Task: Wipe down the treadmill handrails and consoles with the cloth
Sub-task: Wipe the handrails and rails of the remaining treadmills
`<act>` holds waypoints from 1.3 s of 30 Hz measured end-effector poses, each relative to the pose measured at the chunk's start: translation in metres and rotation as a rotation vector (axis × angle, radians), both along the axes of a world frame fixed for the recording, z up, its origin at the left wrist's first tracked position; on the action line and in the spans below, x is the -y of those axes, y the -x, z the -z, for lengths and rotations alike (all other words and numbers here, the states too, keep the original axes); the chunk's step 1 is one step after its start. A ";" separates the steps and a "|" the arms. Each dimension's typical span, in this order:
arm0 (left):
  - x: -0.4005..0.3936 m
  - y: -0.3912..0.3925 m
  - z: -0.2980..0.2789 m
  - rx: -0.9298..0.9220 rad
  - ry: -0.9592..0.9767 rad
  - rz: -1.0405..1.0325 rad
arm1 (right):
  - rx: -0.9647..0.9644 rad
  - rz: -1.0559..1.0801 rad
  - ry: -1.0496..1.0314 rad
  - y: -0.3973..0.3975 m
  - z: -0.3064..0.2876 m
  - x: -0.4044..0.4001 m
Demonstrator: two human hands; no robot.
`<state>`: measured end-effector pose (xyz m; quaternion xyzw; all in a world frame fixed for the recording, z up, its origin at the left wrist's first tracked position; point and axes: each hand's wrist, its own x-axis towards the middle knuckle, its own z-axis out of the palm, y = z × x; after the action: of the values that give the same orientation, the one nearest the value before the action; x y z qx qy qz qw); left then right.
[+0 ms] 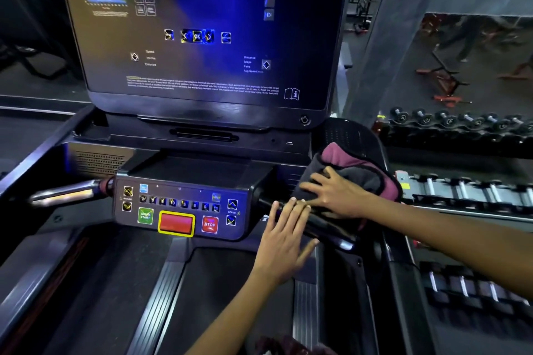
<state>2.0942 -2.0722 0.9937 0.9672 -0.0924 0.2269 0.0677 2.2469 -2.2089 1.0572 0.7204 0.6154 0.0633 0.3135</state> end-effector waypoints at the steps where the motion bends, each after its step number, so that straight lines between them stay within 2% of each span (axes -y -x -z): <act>1: 0.000 0.000 0.000 -0.010 0.004 0.003 | -0.008 0.010 0.026 -0.002 -0.001 0.006; 7: 0.000 0.000 0.000 -0.010 0.006 0.002 | 0.140 0.065 -0.079 0.004 0.023 -0.030; 10: -0.002 0.000 0.001 0.003 -0.001 0.016 | 0.111 0.080 -0.064 0.009 0.020 -0.032; 13: -0.003 0.001 0.001 -0.012 -0.007 0.026 | 0.042 0.002 -0.005 0.002 0.002 0.002; 16: -0.002 0.001 0.000 -0.039 -0.015 0.013 | -0.024 0.039 0.025 -0.007 -0.019 0.020; 18: -0.002 0.001 0.000 -0.043 -0.009 0.010 | -0.013 0.043 0.034 -0.006 -0.021 0.009; 21: -0.003 0.000 0.001 -0.018 -0.005 0.010 | 0.048 0.020 -0.058 0.003 -0.007 -0.022; 23: -0.002 0.000 0.001 -0.004 -0.006 0.012 | 0.022 0.059 -0.089 0.007 -0.003 -0.037; 27: -0.004 0.002 0.001 -0.028 -0.028 0.020 | -0.019 0.041 -0.046 0.001 -0.015 -0.011; 31: -0.003 0.003 -0.004 -0.054 -0.035 0.011 | -0.114 0.215 -0.147 -0.013 -0.031 0.028; 36: -0.003 0.003 -0.004 -0.060 -0.027 0.006 | -0.176 0.363 -0.325 -0.006 -0.027 0.010; 39: -0.004 0.003 -0.002 -0.039 -0.031 0.013 | -0.180 0.366 -0.280 -0.004 -0.026 0.022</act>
<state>2.0913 -2.0687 0.9956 0.9717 -0.1007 0.2063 0.0559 2.2506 -2.2308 1.0830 0.8590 0.4854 0.0258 0.1606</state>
